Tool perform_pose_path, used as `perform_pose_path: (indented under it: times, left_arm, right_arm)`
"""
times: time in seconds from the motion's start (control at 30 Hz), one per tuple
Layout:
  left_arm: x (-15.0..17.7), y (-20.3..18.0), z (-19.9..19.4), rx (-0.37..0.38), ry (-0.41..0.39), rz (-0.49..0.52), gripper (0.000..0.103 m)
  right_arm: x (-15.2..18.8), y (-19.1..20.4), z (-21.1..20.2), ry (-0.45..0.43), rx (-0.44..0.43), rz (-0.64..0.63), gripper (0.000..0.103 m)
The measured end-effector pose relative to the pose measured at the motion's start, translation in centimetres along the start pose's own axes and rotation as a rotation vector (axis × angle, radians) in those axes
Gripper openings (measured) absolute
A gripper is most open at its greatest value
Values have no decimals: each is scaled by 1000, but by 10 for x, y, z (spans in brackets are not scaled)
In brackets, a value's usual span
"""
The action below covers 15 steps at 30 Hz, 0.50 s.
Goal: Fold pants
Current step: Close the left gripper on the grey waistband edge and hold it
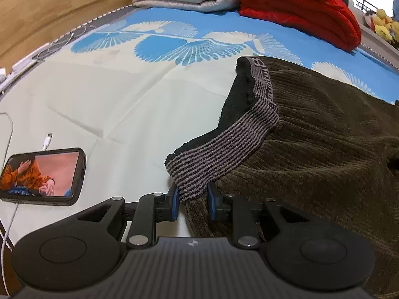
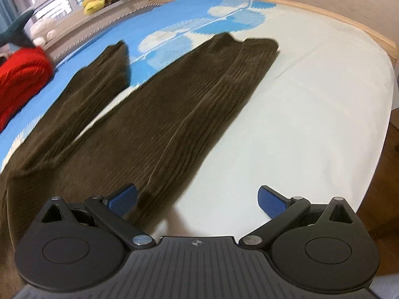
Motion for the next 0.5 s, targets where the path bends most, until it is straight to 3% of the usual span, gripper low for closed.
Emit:
perform_pose_path:
  times: [0.1, 0.33, 0.5]
  left_arm:
    - [0, 2, 1, 16, 8, 0, 26]
    - [0, 0, 3, 5, 10, 9, 27]
    - [0, -2, 6, -2, 13, 8, 29]
  right_arm:
    - [-20, -9, 5, -34, 21, 35, 102]
    - [-45, -22, 33, -3, 13, 126, 102]
    - [-62, -24, 42, -21, 24, 103, 102]
Point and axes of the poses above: each gripper's, at about its wrist camera, not at the fingertips, and z roughly the way its jaws point, y to its left, x to its underside, the point moved 9 cm from there along z, roughly the way its jaws point, and after that the axes turned 5 degrees about -x, right-handed, at the moved point
